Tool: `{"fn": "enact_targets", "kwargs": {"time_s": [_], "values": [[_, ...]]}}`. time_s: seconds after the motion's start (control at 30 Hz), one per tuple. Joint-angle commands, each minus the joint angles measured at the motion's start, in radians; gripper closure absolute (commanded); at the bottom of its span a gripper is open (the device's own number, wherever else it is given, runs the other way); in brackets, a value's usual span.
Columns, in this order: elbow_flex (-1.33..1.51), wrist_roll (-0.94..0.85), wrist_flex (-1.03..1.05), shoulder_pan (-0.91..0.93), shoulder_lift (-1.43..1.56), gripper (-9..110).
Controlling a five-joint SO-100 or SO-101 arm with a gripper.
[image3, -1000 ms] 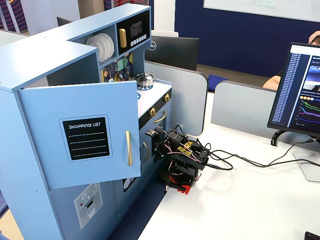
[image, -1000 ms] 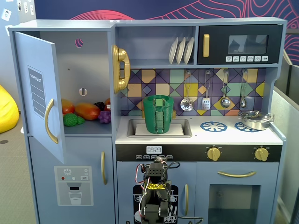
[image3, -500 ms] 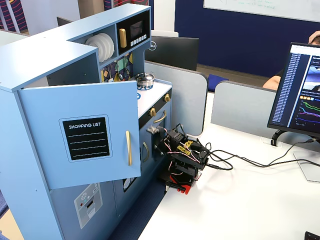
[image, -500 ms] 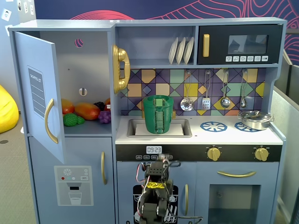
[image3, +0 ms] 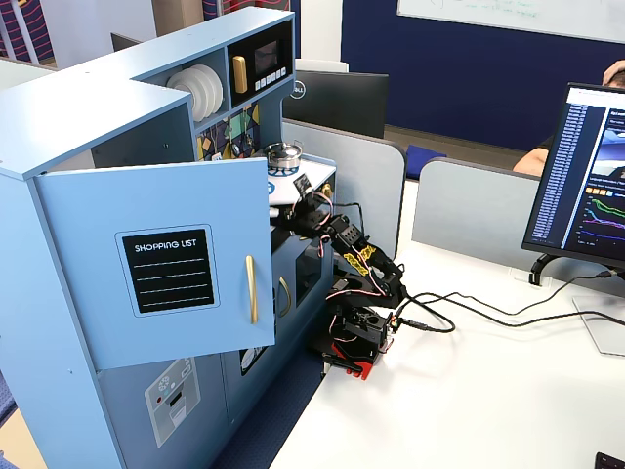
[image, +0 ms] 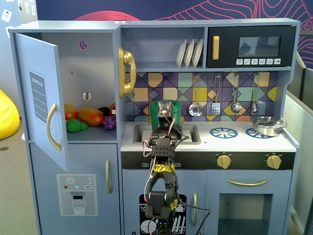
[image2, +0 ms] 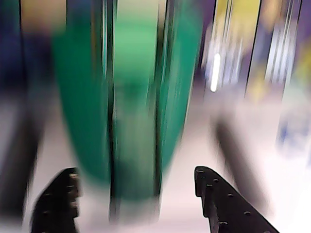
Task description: Take off the lid from the green recipient and place it on the counter
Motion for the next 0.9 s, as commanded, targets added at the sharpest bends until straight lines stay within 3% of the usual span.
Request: {"fn": "enact_targets", "kwargs": {"time_s": [0.0, 0.87], "values": [[-0.118, 0.011, -0.104, 0.011, -0.064, 73], [-0.449, -0.051, -0.207, -0.038, -0.477, 73]]}}
